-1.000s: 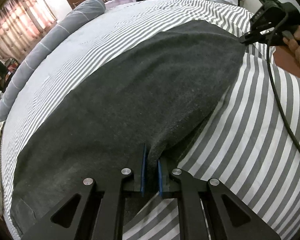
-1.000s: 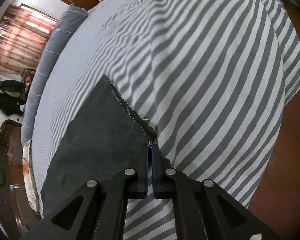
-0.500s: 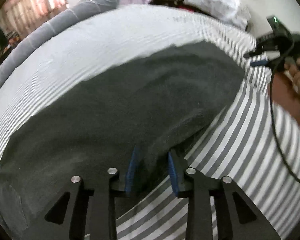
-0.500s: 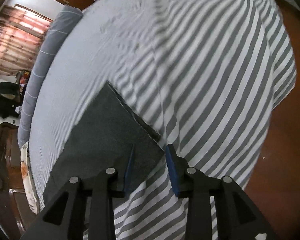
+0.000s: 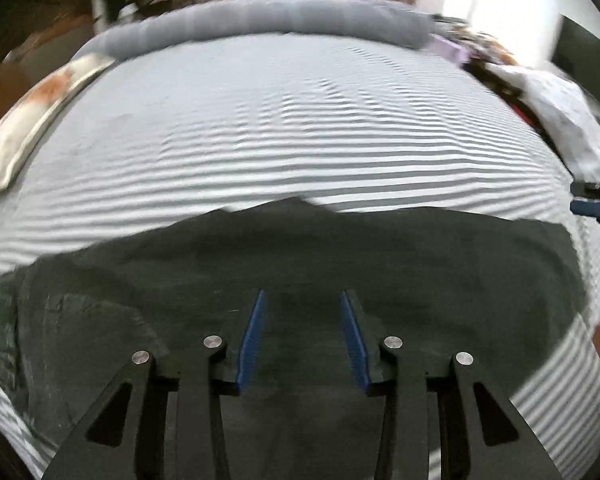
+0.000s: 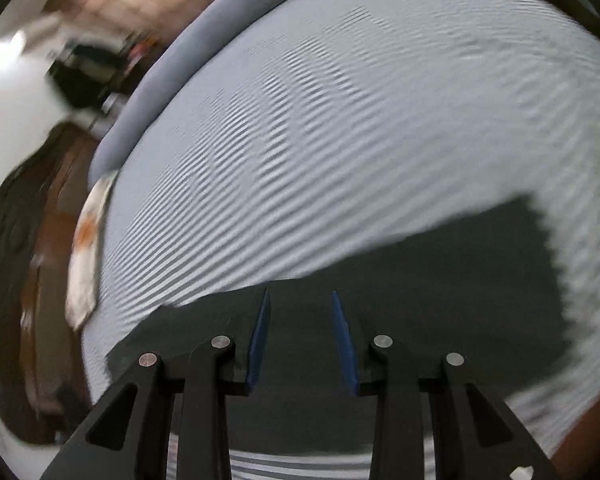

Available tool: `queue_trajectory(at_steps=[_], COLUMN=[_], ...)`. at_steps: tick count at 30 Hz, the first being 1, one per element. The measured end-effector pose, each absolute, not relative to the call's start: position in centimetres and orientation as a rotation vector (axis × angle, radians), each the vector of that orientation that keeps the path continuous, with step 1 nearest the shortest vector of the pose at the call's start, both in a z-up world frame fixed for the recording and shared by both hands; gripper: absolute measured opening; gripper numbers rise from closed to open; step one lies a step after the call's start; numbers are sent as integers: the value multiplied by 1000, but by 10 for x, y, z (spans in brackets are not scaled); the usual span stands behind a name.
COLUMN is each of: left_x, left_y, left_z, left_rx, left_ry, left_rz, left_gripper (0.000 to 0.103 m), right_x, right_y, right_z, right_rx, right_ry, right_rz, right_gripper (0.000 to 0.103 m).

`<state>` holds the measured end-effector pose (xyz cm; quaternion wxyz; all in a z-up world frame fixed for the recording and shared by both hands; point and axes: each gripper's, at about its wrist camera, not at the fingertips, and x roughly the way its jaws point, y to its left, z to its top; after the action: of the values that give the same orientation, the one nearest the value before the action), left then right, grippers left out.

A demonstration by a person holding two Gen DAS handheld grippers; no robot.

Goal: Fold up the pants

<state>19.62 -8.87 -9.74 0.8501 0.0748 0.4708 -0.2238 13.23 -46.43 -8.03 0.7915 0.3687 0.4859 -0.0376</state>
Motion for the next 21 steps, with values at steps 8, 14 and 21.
queue_trajectory(at_steps=[8, 14, 21], left_x=[204, 200, 204], left_y=[-61, -48, -37], left_z=[-134, -142, -148], left_rx=[143, 78, 17], left_ry=[1073, 1085, 1090], left_rz=[-416, -405, -403], left_gripper=[40, 36, 31], right_x=[263, 317, 345], right_y=[-355, -301, -258], right_z=[-109, -151, -194], right_rx=[715, 680, 619], right_ry=[1260, 1460, 1601], right_rz=[202, 323, 437], right_gripper=[33, 33, 37])
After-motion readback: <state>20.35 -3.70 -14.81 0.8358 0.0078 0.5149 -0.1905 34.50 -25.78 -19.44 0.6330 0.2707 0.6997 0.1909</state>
